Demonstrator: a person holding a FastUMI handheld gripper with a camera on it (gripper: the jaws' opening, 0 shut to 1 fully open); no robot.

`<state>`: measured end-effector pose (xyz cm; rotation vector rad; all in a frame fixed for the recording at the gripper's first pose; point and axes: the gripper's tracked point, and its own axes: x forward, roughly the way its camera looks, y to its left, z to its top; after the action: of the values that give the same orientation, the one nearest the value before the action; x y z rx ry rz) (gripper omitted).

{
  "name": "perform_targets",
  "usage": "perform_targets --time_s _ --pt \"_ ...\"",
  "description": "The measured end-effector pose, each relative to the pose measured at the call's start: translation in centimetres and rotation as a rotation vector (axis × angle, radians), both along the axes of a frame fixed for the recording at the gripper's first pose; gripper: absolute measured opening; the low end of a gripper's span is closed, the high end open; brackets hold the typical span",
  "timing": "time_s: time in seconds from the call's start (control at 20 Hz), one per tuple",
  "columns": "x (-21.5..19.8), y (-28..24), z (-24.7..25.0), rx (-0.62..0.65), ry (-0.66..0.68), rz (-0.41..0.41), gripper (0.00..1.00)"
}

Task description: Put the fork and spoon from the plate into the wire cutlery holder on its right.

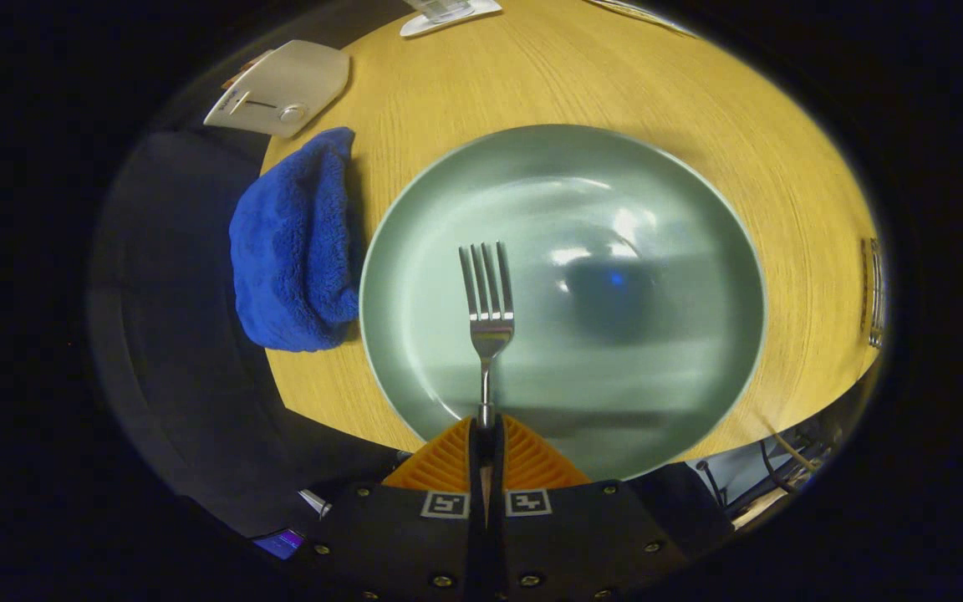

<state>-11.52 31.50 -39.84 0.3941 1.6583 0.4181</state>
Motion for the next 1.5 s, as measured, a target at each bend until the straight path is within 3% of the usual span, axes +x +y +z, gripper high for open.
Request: perform_targets --time_s 0.3,0.8,1.2,1.5 --pt "1.2 -0.5 2.1 0.062 -0.041 -0.036 0.01" --pt "4.3 -4.3 9.7 0.165 -0.125 -0.143 0.01" --pt "7.2 -14.1 16.3 0.168 -0.254 -0.281 0.01" --pt "6.1 -24.2 15.7 0.062 -0.205 -0.385 0.01"
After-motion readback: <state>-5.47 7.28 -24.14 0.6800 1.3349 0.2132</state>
